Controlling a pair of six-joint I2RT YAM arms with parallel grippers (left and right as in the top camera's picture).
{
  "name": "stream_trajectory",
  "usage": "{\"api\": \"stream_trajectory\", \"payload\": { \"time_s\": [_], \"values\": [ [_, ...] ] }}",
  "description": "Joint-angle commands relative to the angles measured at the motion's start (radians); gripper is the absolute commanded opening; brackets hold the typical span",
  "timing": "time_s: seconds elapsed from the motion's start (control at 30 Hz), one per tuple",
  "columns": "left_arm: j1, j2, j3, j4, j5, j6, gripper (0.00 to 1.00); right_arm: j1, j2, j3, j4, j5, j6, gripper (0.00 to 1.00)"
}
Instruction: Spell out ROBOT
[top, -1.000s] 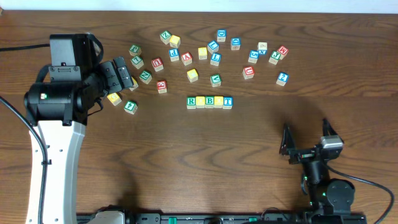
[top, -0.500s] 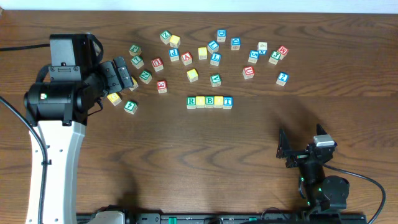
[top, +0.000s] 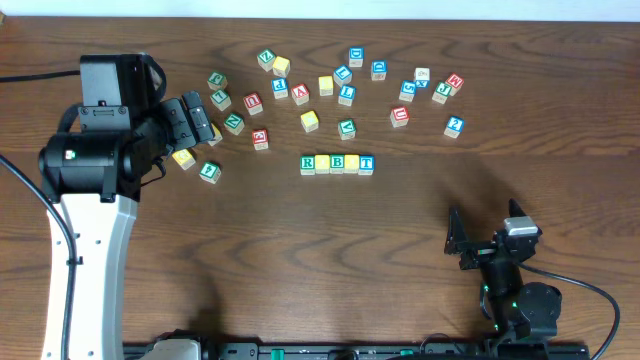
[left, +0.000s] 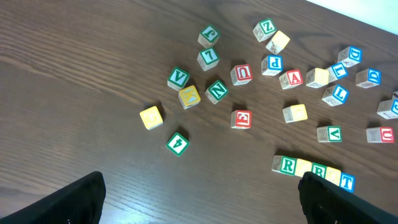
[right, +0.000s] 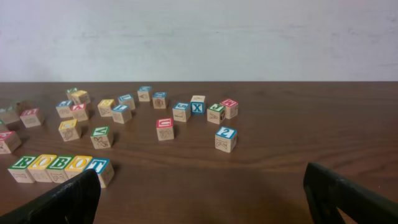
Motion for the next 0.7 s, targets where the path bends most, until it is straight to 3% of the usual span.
{"api": "stream_trajectory", "payload": {
  "time_s": [0.0,0.67],
  "values": [
    [0.003,-0.015,0.028,-0.001,-0.013,0.002,0.98,-0.013,-0.006,-0.001,-0.004,0.004,-0.011,0.99],
    [0.003,-0.051,0.011,0.003,-0.026,0.007,0.98,-0.013,-0.006,-0.001,-0.004,0.004,-0.011,0.99]
  ]
}}
